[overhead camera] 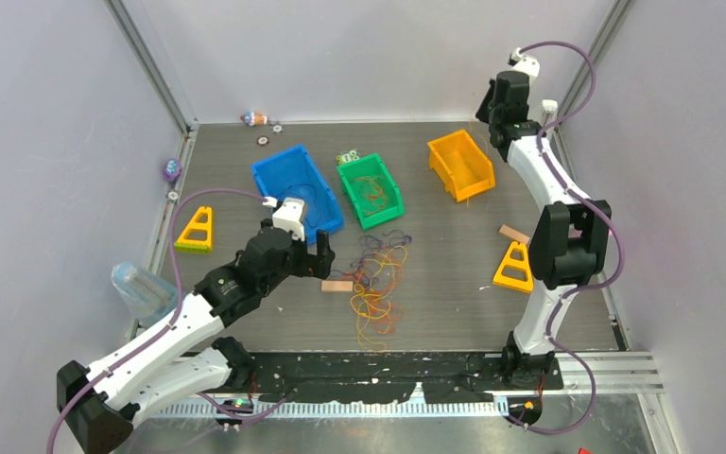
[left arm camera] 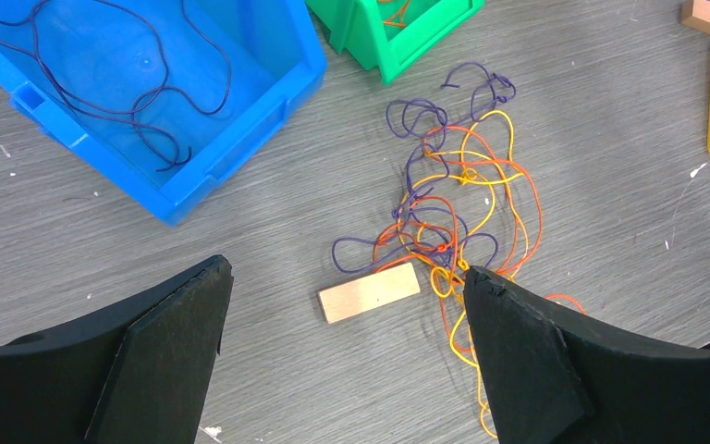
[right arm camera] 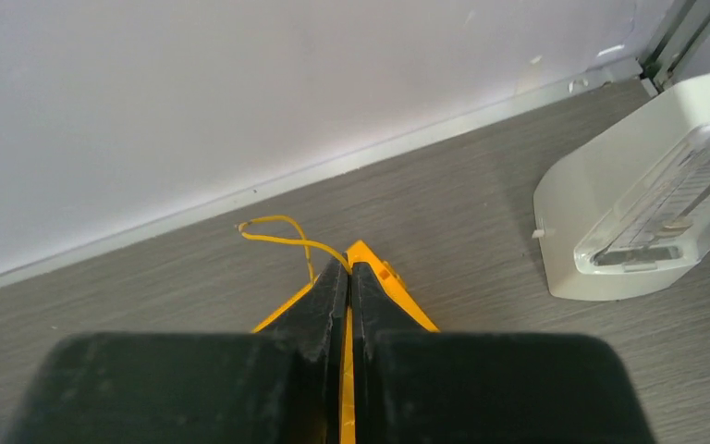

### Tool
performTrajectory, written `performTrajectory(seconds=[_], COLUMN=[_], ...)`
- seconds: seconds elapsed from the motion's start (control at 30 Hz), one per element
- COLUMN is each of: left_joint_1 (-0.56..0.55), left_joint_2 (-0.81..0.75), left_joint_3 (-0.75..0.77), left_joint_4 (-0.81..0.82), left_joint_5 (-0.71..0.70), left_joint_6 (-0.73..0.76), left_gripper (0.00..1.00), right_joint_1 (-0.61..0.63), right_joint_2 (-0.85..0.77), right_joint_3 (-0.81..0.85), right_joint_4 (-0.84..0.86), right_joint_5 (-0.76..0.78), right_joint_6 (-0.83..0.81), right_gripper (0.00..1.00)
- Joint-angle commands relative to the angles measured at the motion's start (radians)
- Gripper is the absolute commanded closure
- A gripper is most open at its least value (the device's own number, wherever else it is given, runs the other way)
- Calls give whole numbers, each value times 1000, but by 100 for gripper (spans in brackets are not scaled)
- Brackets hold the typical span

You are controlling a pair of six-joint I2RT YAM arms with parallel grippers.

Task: Untangle the cables
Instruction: Place the cable in the bin.

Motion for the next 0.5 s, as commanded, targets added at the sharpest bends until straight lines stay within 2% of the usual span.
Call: performTrajectory(seconds=[0.0,0.17,0.37,0.47], left_joint_1=[5,5,5,5], left_joint_2=[-17,-20,-11,-11], left_joint_3=[23,14,13,13], left_joint_4=[20,32,39,39], left_joint_5=[-11,-7,3,7], left_joint_6=[4,3,3,1], left_gripper=[3,3,3,3], right_joint_1=[-4,-4,-3,-3], right_joint_2=[36,115,305,326], right_joint_3=[-9,-23,153,173], right_joint_4=[0,-89,-324,-348], right_joint_5=[12,10,-43,-56], right_joint_6=[-34,-22,-5,-16], right_gripper=[95,95,95,90])
